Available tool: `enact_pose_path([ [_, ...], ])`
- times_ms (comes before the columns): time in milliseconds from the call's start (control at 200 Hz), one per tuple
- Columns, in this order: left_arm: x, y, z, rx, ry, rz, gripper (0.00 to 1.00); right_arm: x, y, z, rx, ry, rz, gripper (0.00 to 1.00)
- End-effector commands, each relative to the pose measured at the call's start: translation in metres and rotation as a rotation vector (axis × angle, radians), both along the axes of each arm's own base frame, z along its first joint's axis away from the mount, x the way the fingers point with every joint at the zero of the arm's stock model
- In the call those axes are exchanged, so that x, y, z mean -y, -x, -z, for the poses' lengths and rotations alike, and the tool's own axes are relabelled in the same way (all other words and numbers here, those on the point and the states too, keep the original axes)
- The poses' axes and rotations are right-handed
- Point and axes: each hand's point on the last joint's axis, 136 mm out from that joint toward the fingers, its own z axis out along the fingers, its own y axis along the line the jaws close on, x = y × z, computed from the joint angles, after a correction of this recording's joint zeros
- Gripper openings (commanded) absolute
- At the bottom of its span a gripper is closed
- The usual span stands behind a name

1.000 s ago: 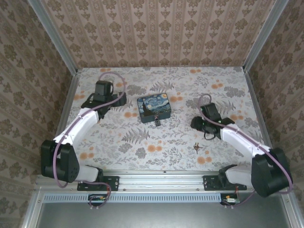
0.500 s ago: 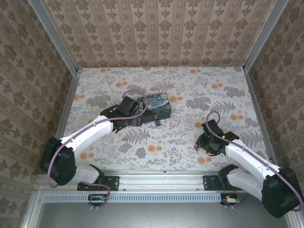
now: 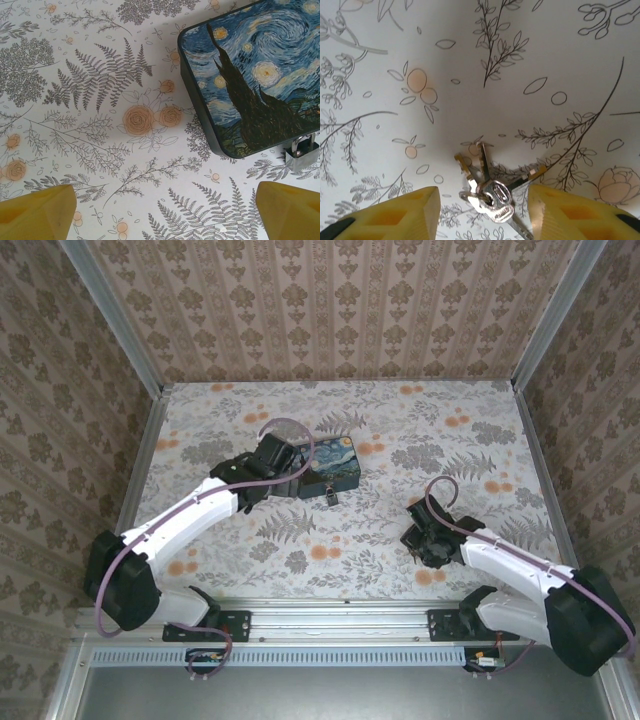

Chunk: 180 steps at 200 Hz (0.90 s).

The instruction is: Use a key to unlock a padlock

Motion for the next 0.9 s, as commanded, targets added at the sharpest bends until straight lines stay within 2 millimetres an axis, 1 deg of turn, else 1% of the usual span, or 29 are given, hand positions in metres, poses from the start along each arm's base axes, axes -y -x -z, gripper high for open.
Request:
enact_pose_path([
  [0,-0.003,-0.003,-0.005,0.004,-0.025,0.009,0.93,0.006,-0.002,0.009,-0.006,0.030,0.058,0.47],
  [135,-0.007,-0.002,-0.006,0.006,-0.039,0.012,0.93,0.009,0.002,0.015,-0.026,0.041,0.073,0.42],
  [305,-0.011,-0.001,-0.011,0.016,-0.024,0.011,0.93,0.016,0.001,0.012,-0.012,0.065,0.084,0.35],
  [470,-0.010,-0.002,-0.013,0.019,-0.019,0.014,0.92,0.021,-0.003,0.011,-0.009,0.103,0.065,0.21],
  [565,-0.010,-0.002,-0.013,0.018,-0.021,0.016,0.92,0.023,-0.004,0.009,0.003,0.117,0.055,0.20],
  [610,-0.010,-0.002,-0.013,0.017,-0.021,0.017,0.92,0.023,-0.007,0.007,0.018,0.118,0.046,0.19],
  [670,-0.009,-0.002,-0.012,0.012,-0.018,0.020,0.92,0.022,-0.010,0.003,0.041,0.123,0.024,0.15],
  [735,-0.006,-0.001,-0.010,0.000,-0.009,0.029,0.91,0.020,-0.017,-0.004,0.076,0.129,-0.011,0.10],
  [790,-0.003,0.000,-0.008,-0.016,0.000,0.037,0.90,0.019,-0.023,-0.011,0.102,0.142,-0.038,0.08],
  [895,0.004,0.004,-0.006,-0.049,0.025,0.061,0.89,0.009,-0.037,-0.026,0.166,0.133,-0.117,0.06],
])
